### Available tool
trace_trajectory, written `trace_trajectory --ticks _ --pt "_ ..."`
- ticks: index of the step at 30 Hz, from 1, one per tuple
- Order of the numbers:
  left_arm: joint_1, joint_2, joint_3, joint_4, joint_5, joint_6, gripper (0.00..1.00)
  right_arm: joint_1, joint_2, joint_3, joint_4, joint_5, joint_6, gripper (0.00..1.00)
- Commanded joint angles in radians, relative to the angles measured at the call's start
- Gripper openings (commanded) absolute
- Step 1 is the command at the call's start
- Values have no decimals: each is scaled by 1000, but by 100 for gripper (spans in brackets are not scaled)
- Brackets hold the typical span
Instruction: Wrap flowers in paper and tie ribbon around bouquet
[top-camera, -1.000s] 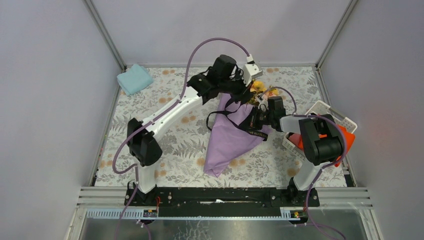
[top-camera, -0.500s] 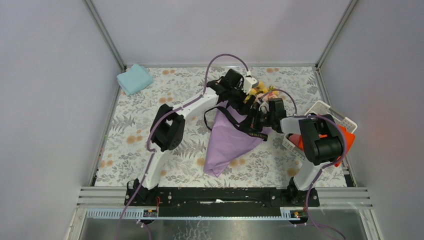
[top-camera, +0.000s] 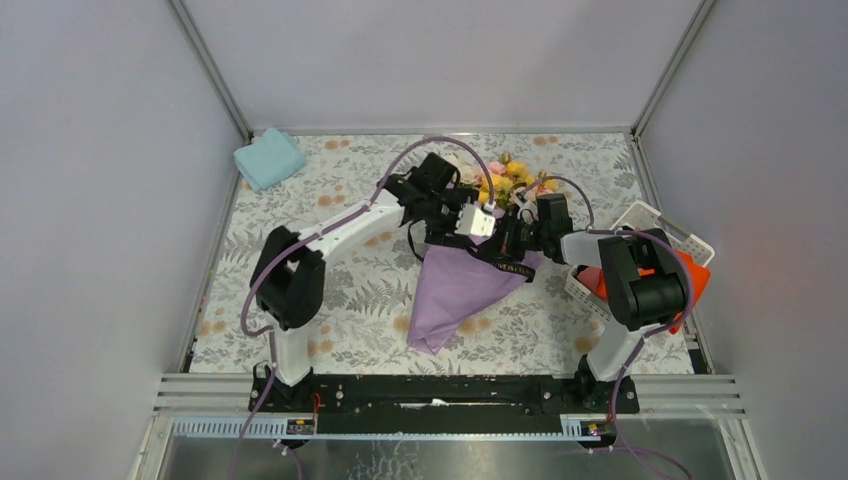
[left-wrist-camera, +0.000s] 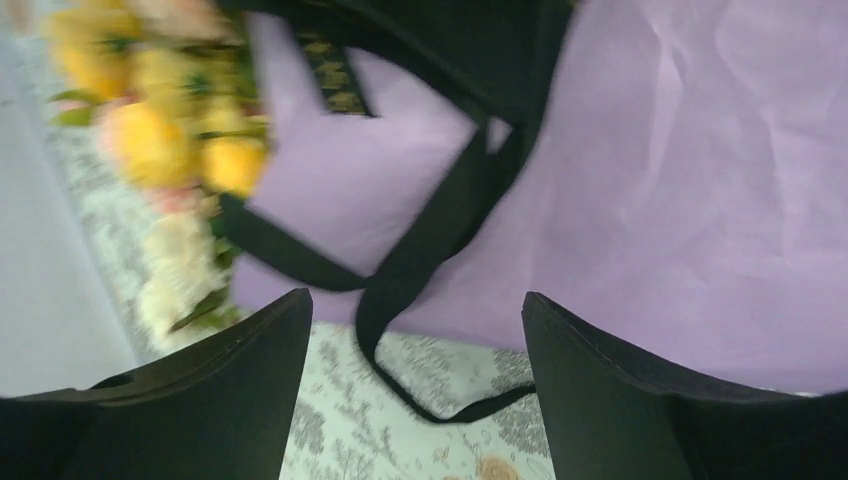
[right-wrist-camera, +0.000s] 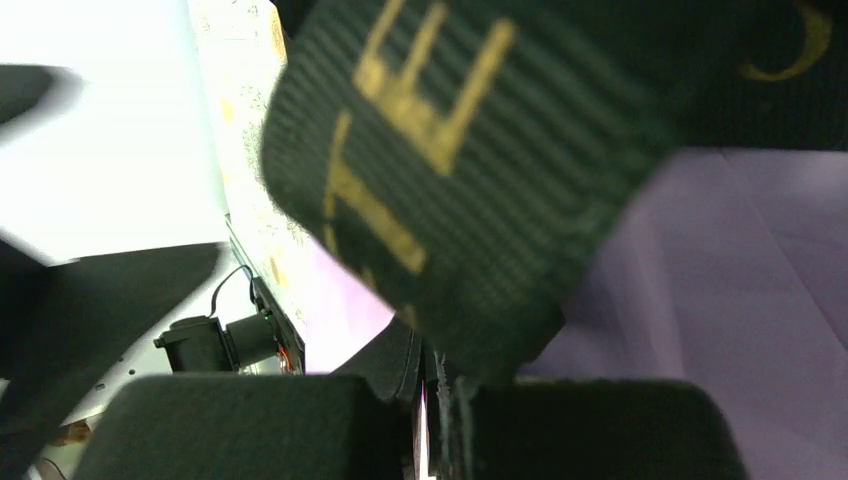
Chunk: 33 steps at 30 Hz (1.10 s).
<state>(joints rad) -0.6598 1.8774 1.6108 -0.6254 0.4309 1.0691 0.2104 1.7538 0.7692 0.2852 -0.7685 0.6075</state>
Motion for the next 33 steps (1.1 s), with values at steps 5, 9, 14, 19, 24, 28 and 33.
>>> trace_trajectory --ticks 5,9,14,19,24,28,33 --pt "-34 159 -101 188 -189 386 85 3 -12 43 -20 9 -10 0" --pt "-34 194 -116 265 -250 383 76 3 -20 45 -38 11 -21 0" --pt "-36 178 -171 295 -256 383 31 3 -28 53 -44 14 -30 0" --pt "-53 142 -170 264 -277 328 0 3 -23 65 -43 7 -29 0" --pt "-75 86 -142 98 -260 254 0 2 -78 67 -51 -33 -66 1" --pt "-76 34 -176 54 -256 193 0 2 -130 84 -135 -136 -178 25" --pt "-76 -27 -207 58 -256 127 0 -32 -184 87 -212 -134 -225 43"
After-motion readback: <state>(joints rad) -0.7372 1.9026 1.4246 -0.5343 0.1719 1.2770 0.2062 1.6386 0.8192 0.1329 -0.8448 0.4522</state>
